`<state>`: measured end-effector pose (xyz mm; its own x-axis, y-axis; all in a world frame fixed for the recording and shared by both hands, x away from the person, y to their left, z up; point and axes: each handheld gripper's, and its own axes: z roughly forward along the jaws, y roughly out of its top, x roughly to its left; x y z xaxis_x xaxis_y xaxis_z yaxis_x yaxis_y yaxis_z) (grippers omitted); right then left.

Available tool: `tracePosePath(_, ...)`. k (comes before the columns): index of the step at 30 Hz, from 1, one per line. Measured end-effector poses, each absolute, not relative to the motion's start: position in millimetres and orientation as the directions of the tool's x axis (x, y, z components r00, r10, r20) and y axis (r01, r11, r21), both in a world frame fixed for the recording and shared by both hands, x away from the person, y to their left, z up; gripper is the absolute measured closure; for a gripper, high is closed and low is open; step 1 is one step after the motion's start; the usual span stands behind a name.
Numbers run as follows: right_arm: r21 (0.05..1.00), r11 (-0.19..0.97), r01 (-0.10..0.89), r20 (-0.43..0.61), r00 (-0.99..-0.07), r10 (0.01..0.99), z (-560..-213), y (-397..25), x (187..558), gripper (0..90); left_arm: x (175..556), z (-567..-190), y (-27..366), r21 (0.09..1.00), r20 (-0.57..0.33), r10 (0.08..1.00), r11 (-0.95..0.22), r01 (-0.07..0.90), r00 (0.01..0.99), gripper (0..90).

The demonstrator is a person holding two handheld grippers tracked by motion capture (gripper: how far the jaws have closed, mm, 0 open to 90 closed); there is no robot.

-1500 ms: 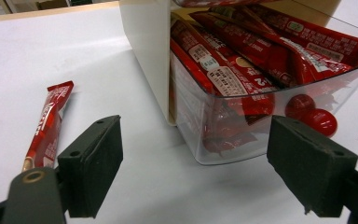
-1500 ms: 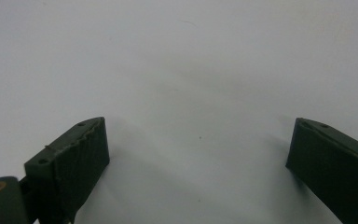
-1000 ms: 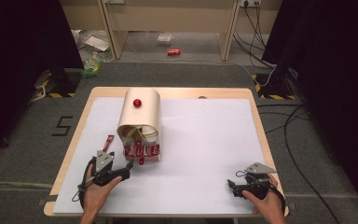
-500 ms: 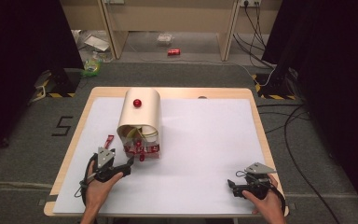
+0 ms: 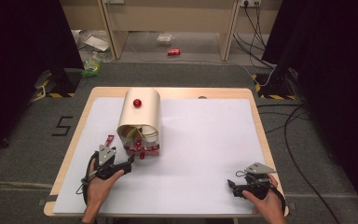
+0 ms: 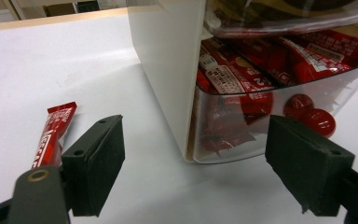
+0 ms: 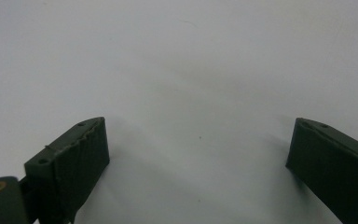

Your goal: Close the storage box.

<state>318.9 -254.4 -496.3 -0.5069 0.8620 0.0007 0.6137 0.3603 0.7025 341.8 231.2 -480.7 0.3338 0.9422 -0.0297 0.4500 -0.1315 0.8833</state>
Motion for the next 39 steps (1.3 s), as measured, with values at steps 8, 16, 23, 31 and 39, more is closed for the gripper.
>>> tracePosePath(8, 0.703, 0.360, 0.613, 0.001, -0.507, 0.862, -496.3, -254.4, 318.9, 5.8, 344.5, -481.6, 229.2, 0.880, -0.027, 0.940, -0.139, 0.454, 0.340, 19.0)
tracePosePath(16, 0.703, 0.360, 0.614, 0.001, -0.507, 0.862, -496.3, -254.4, 318.9, 5.8, 344.2, -481.8, 228.5, 0.879, -0.029, 0.939, -0.139, 0.457, 0.342, 19.1)
tracePosePath(23, 0.703, 0.361, 0.613, 0.000, -0.508, 0.861, -496.3, -254.5, 318.9, 5.8, 342.2, -483.0, 227.6, 0.879, -0.029, 0.939, -0.140, 0.455, 0.344, 22.6)
tracePosePath(31, 0.703, 0.360, 0.614, 0.001, -0.507, 0.862, -496.3, -254.4, 318.8, 5.8, 338.9, -484.1, 226.3, 0.877, -0.028, 0.934, -0.148, 0.457, 0.357, 22.8)
tracePosePath(39, 0.703, 0.360, 0.613, 0.001, -0.507, 0.862, -496.3, -254.5, 318.9, 5.8, 335.6, -483.3, 226.3, 0.878, -0.033, 0.931, -0.146, 0.456, 0.363, 23.0)
